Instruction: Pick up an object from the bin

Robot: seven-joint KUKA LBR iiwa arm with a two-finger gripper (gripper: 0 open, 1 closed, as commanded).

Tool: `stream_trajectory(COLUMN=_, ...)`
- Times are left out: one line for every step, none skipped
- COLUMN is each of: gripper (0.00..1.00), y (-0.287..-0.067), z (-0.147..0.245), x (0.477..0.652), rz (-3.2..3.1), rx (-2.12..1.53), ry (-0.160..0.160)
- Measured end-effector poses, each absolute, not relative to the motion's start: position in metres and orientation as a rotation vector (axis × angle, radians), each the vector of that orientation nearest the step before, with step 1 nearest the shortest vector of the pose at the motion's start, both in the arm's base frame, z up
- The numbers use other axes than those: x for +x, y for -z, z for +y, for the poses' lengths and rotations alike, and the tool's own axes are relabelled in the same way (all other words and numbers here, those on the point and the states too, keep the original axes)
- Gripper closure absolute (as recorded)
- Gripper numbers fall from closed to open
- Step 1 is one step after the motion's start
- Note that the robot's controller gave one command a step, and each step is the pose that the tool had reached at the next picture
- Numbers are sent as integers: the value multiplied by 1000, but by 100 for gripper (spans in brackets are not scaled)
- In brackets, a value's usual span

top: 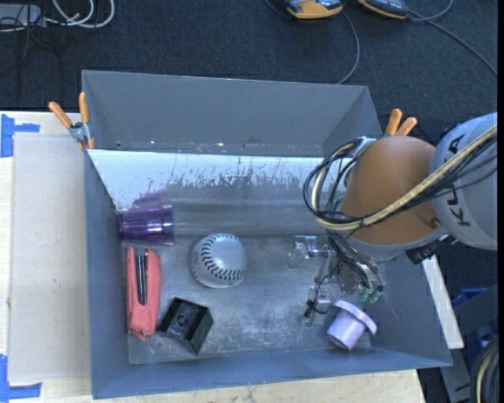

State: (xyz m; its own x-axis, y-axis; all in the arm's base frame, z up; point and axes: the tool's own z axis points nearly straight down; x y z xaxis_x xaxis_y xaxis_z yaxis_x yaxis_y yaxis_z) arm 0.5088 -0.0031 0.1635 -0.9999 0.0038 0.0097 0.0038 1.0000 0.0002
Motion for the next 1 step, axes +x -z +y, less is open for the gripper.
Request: stream_trajectory(gripper=0, y=-168, z=-3, x=510, rz=-3139, rx=-6, ry=0)
